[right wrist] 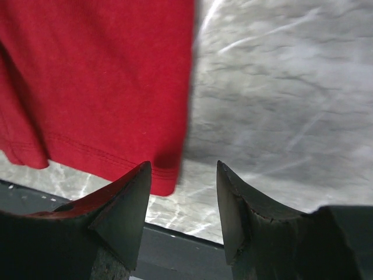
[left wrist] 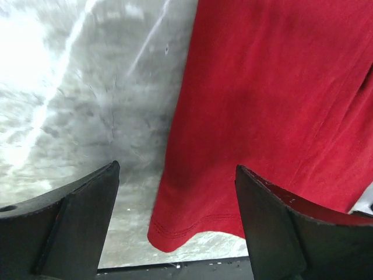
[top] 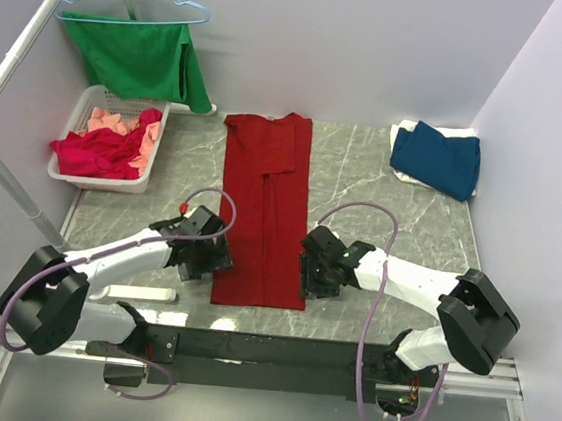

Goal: Fold and stack the t-shirts
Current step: Fold the tshirt

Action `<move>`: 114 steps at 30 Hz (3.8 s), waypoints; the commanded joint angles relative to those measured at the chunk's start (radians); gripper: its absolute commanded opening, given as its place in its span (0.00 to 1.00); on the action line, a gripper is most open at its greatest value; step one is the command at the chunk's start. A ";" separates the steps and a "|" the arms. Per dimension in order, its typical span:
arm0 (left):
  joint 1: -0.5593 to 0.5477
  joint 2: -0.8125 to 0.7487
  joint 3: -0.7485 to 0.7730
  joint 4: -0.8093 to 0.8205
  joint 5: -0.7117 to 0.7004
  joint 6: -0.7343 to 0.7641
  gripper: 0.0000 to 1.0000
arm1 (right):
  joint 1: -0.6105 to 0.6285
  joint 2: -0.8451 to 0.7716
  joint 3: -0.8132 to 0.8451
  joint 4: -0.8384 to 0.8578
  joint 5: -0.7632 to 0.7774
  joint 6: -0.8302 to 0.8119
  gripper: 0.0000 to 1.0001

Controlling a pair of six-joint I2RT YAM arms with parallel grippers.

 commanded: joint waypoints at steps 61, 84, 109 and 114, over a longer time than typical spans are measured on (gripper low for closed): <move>-0.179 -0.151 -0.158 -0.096 0.131 -0.167 0.01 | 0.135 -0.030 -0.128 0.042 -0.096 0.069 0.00; -0.336 -0.121 0.139 -0.306 -0.136 -0.307 0.01 | 0.183 -0.196 0.076 -0.127 0.079 0.076 0.00; 0.046 0.382 0.627 -0.176 -0.276 0.034 0.01 | -0.259 0.252 0.499 -0.001 0.116 -0.235 0.00; 0.091 0.499 0.731 -0.177 -0.267 0.078 0.01 | -0.305 0.372 0.622 0.001 0.068 -0.244 0.00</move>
